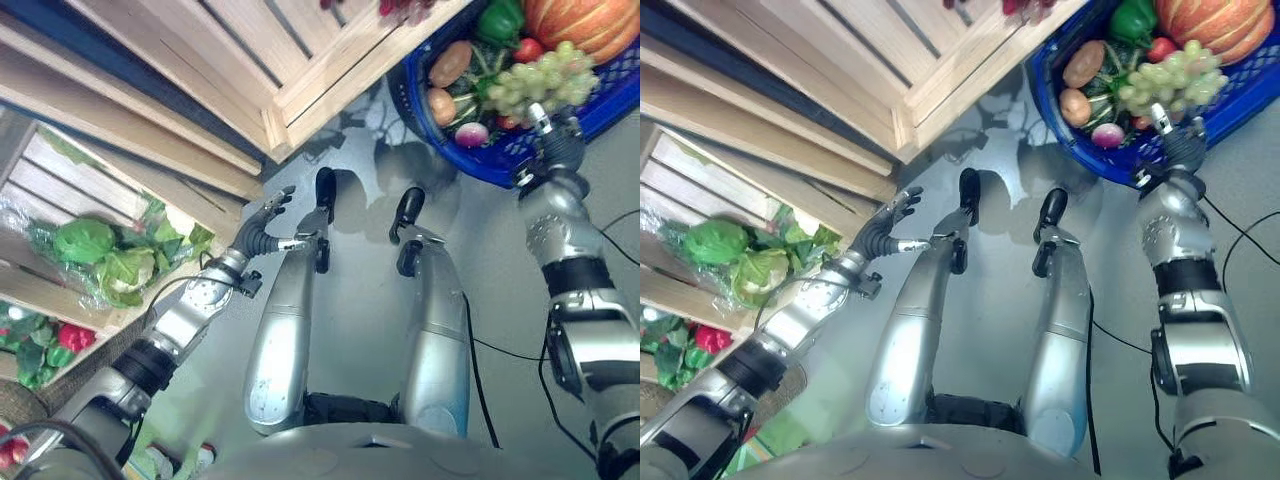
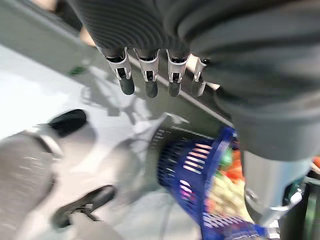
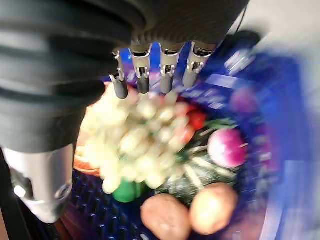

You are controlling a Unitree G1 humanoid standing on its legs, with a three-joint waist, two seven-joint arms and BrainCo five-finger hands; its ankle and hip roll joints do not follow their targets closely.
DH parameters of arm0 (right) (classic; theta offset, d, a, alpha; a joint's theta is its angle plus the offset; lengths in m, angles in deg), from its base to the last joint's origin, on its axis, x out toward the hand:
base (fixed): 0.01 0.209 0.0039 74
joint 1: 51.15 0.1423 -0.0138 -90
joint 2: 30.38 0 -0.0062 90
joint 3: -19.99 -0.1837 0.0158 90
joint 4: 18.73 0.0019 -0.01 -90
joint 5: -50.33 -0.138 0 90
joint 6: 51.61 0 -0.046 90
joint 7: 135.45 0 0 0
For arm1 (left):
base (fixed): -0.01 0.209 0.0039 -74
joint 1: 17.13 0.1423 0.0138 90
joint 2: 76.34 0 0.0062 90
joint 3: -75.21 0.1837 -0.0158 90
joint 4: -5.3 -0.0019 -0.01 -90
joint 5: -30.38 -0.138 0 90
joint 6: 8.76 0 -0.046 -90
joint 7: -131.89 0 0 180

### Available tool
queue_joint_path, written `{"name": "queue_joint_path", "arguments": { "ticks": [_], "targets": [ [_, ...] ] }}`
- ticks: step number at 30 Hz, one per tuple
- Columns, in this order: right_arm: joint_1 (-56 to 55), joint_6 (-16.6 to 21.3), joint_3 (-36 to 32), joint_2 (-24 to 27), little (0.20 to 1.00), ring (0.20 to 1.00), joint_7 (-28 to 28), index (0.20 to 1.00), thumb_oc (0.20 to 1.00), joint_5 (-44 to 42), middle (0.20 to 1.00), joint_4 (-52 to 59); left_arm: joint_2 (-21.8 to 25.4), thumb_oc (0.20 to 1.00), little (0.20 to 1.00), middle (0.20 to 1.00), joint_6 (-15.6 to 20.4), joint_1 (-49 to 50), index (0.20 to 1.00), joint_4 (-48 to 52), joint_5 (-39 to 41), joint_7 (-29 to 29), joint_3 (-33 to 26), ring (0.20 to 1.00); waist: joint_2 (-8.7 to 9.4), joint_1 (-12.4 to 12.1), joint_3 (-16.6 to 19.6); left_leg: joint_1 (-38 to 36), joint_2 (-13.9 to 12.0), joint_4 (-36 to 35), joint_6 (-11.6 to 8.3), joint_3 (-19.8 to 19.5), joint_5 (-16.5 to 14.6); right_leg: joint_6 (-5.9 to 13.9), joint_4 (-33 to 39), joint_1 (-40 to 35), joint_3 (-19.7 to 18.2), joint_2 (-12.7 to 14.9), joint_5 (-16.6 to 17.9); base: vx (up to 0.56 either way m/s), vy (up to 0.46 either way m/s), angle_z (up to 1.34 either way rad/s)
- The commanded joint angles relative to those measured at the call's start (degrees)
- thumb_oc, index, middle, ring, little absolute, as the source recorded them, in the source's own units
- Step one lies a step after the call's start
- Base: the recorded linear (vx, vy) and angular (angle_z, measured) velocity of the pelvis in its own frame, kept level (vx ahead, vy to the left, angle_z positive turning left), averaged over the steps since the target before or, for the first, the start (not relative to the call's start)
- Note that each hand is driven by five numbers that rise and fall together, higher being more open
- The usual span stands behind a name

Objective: Pick up fruits and vegetables into the basket

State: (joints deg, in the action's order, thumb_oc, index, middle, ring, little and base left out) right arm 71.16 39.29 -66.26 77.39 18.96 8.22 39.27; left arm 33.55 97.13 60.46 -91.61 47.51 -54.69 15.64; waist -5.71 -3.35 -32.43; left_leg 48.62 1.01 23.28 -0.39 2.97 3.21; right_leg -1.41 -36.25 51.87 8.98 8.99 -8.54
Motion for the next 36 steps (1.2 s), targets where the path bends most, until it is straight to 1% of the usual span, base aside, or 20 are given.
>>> {"name": "queue_joint_path", "arguments": {
  "ticks": [1,3,6,9,12,15,16,17,18,20,22,23,25,26,29,30,31,32,34,36],
  "targets": [
    [-7.57,0.16,1.37,0.46,1.0,1.0,-1.12,1.0,1.0,6.43,1.0,7.78,-2.41,1.0,1.0,1.0,2.85,4.21,1.0,4.38,-4.34,-0.44,-2.22,1.0,-1.79,2.35,2.64,-4.82,2.1,-0.8,2.51,2.95,-7.61,1.91,5.07,-3.37,2.66,-4.94,2.87,-0.04,-0.017,-0.05],
    [-10.48,-1.47,2.76,-0.65,1.0,1.0,-0.42,1.0,1.0,9.98,1.0,10.79,-2.07,1.0,1.0,1.0,2.32,4.87,1.0,5.52,-6.46,-0.66,-3.05,1.0,-0.94,2.9,2.64,-6.37,1.85,-1.2,2.35,3.33,-7.75,2.17,6.25,-5.06,2.55,-5.03,3.16,-0.03,-0.012,-0.09],
    [-13.75,-3.15,4.44,-1.86,1.0,1.0,0.34,1.0,1.0,12.84,1.0,12.76,-1.4,1.0,1.0,1.0,2.14,5.25,1.0,6.0,-8.24,-0.64,-4.06,1.0,0.04,3.57,2.64,-8.72,1.41,-1.75,2.21,3.89,-8.01,2.5,7.17,-7.36,2.42,-5.25,3.25,-0.02,-0.017,-0.13],
    [-15.34,-2.73,5.2,-2.01,1.0,1.0,0.83,1.0,1.0,14.72,1.0,13.77,-0.77,1.0,1.0,1.0,2.47,5.57,1.0,6.87,-7.77,0.09,-4.97,1.0,0.74,3.95,2.64,-10.44,1.01,-1.99,2.18,4.34,-8.29,2.73,7.77,-9.17,2.34,-5.36,3.22,-0.01,-0.029,-0.04],
    [-18.49,-0.16,4.96,-2.38,1.0,1.0,0.56,1.0,1.0,17.02,1.0,15.94,-0.02,1.0,1.0,1.0,4.52,5.92,1.0,8.8,-10.54,-0.96,-6.31,1.0,1.24,4.51,2.64,-12.44,0.73,-2.04,2.19,4.78,-8.77,2.95,7.96,-11.16,2.28,-5.36,2.87,0.0,-0.018,-0.03],
    [-21.61,2.85,4.55,-2.54,1.0,1.0,-0.51,1.0,1.0,20.29,1.0,19.46,0.72,1.0,1.0,1.0,6.59,6.56,1.0,10.85,-15.04,-4.17,-8.03,1.0,1.59,5.2,2.64,-14.22,0.53,-2.16,2.17,5.37,-9.02,3.08,8.33,-12.81,2.01,-5.55,2.65,0.0,0.013,-0.04],
    [-23.79,4.83,4.02,-2.93,1.0,1.0,-1.04,1.0,1.0,22.24,1.0,21.33,1.31,1.0,1.0,1.0,8.42,7.01,1.0,12.08,-19.48,-8.43,-9.7,1.0,1.77,5.79,2.64,-15.65,0.44,-2.36,2.06,5.77,-9.2,3.17,8.71,-14.04,1.65,-5.71,2.44,0.0,0.044,-0.04],
    [-24.79,5.84,3.68,-3.26,1.0,1.0,-1.15,1.0,1.0,22.76,1.0,22.3,1.62,1.0,1.0,1.0,9.22,7.19,1.0,12.82,-22.66,-10.41,-10.76,1.0,1.89,6.06,2.64,-16.39,0.42,-2.53,2.03,6.0,-9.29,3.2,8.96,-14.68,1.46,-5.84,2.32,0.0,0.047,-0.08],
    [-25.82,7.08,3.51,-3.69,1.0,1.0,-1.09,1.0,1.0,23.43,1.0,23.1,1.87,1.0,1.0,1.0,9.51,7.29,1.0,13.5,-24.99,-12.13,-11.79,1.0,2.01,6.3,2.64,-17.08,0.41,-2.64,2.0,6.18,-9.38,3.22,9.17,-15.32,1.32,-5.92,2.19,0.0,0.032,-0.12],
    [-28.34,10.03,3.13,-4.25,1.0,1.0,-0.97,1.0,1.0,25.48,1.0,24.99,2.99,1.0,1.0,1.0,9.57,7.33,1.0,14.92,-33.41,-17.25,-14.24,1.0,2.33,6.98,2.64,-18.68,0.32,-2.81,1.91,6.6,-9.56,3.25,9.6,-16.88,0.95,-6.1,1.88,0.01,0.042,-0.13],
    [-29.76,12.4,2.84,-4.25,1.0,1.0,-0.32,1.0,1.0,25.51,1.0,26.67,3.84,1.0,1.0,1.0,7.95,6.75,1.0,15.53,-39.47,-21.14,-15.97,1.0,2.52,7.62,2.64,-19.8,0.23,-2.88,1.79,7.01,-9.61,3.32,9.87,-17.95,0.65,-6.18,1.71,0.02,0.054,-0.13],
    [-30.65,13.12,2.7,-3.9,1.0,1.0,-0.19,1.0,1.0,26.76,1.0,28.07,4.4,1.0,1.0,1.0,6.43,6.14,1.0,15.52,-42.05,-23.41,-16.96,1.0,2.6,8.13,2.64,-20.63,0.12,-2.83,1.64,7.28,-9.63,3.36,9.89,-18.7,0.42,-6.13,1.52,0.03,0.08,-0.09],
    [-31.8,14.99,2.42,-3.33,1.0,1.0,1.41,1.0,1.0,27.48,1.0,29.79,4.89,1.0,1.0,1.0,3.74,5.03,1.0,15.41,-44.93,-27.34,-18.42,1.0,2.42,8.9,2.64,-21.52,0.09,-2.74,1.5,7.64,-9.57,3.33,9.65,-19.35,0.01,-6.01,1.19,0.03,0.103,-0.07],
    [-32.49,15.39,2.42,-2.79,1.0,1.0,1.6,1.0,1.0,29.03,1.0,31.25,5.34,1.0,1.0,1.0,1.42,4.15,1.0,15.24,-45.51,-29.02,-19.38,1.0,2.23,9.43,2.64,-22.07,0.11,-2.61,1.38,7.84,-9.6,3.26,9.5,-19.73,-0.37,-5.93,0.95,0.04,0.125,-0.13],
    [-33.96,15.5,2.66,-1.69,1.0,1.0,2.43,1.0,1.0,31.37,1.0,34.06,5.75,1.0,1.0,1.0,-3.24,1.83,1.0,13.78,-45.34,-33.16,-21.7,1.0,1.77,10.71,2.64,-23.04,0.14,-2.07,1.07,8.51,-9.65,3.01,8.95,-20.27,-1.39,-5.71,0.36,0.04,0.124,-0.17],
    [-34.24,15.46,2.91,-1.14,1.0,1.0,3.66,1.0,1.0,31.82,1.0,35.12,5.77,1.0,1.0,1.0,-5.22,0.7,1.0,13.0,-46.22,-36.14,-22.22,1.0,1.63,11.31,2.64,-23.28,0.15,-1.76,0.91,8.77,-9.64,2.89,8.79,-20.45,-1.84,-5.69,0.2,0.03,0.091,-0.1],
    [-34.29,15.34,2.91,-1.02,1.0,1.0,3.85,1.0,1.0,31.84,1.0,35.33,5.72,1.0,1.0,1.0,-5.45,0.5,1.0,12.82,-46.29,-36.48,-22.2,1.0,1.63,11.36,2.64,-23.27,0.15,-1.68,0.89,8.8,-9.65,2.87,8.71,-20.42,-1.91,-5.69,0.15,0.02,0.066,-0.09],
    [-34.36,15.18,3.09,-0.58,1.0,1.0,4.74,1.0,1.0,32.27,1.0,35.95,5.65,1.0,1.0,1.0,-6.68,-0.22,1.0,12.33,-46.73,-37.71,-22.3,1.0,1.62,11.61,2.64,-23.21,0.13,-1.41,0.81,8.9,-9.7,2.79,8.46,-20.3,-2.16,-5.73,0.01,0.01,0.052,-0.12],
    [-34.08,14.74,4.37,0.55,1.0,1.0,5.46,1.0,1.0,34.63,1.0,37.22,5.57,1.0,1.0,1.0,-9.43,-2.95,1.0,10.4,-45.57,-39.38,-22.07,1.0,1.69,12.41,2.64,-23.0,-0.12,-0.77,0.67,9.27,-9.8,2.59,7.89,-19.96,-2.91,-5.83,-0.34,0.02,0.068,-0.13],
    [-33.31,14.24,5.89,1.76,1.0,1.0,6.87,1.0,1.0,35.49,1.0,38.38,5.26,1.0,1.0,1.0,-12.97,-5.7,1.0,8.22,-44.88,-40.07,-20.95,1.0,1.88,13.12,2.64,-22.68,-0.35,-0.13,0.52,9.49,-9.83,2.39,7.18,-19.53,-3.67,-6.11,-0.61,0.02,0.048,-0.08]
  ]
}}
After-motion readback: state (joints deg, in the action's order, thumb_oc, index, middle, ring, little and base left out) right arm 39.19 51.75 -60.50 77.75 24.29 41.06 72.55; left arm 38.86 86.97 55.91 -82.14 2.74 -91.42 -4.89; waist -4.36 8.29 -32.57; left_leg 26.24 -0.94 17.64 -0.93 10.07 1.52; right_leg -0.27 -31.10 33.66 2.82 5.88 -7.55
